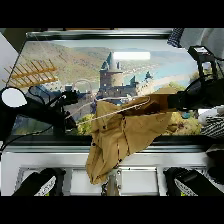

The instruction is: Fold the clothes and pants, and hang the long-sleeved shirts on hangers.

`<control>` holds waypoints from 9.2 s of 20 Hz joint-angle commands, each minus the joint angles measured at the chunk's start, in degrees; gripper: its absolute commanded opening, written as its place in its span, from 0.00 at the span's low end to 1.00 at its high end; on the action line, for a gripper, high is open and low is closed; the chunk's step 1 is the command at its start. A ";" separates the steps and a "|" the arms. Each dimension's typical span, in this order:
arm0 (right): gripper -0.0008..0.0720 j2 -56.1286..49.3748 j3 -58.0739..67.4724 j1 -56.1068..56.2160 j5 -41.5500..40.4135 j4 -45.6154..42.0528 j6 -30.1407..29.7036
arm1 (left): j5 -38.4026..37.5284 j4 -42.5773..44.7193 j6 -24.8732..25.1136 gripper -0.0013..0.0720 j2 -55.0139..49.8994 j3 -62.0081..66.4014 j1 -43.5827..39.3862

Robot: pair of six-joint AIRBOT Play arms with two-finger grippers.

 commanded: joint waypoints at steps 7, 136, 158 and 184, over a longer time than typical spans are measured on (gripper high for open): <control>0.04 -0.02 -0.02 -0.04 -0.02 0.02 0.02 | 4.66 -4.81 0.11 0.06 -8.57 -0.02 -8.92; 0.05 -32.94 -5.53 -28.26 7.96 72.50 -94.71 | 16.13 -8.66 -2.40 0.06 -10.80 -0.04 -11.58; 0.04 -32.92 -5.51 -28.15 7.26 72.52 -94.66 | 16.20 -5.14 -14.16 0.68 -9.60 -0.04 -11.54; 0.03 -20.20 -5.57 -33.62 -5.20 89.99 -88.32 | 36.09 -3.80 -52.54 0.89 25.70 -23.89 1.84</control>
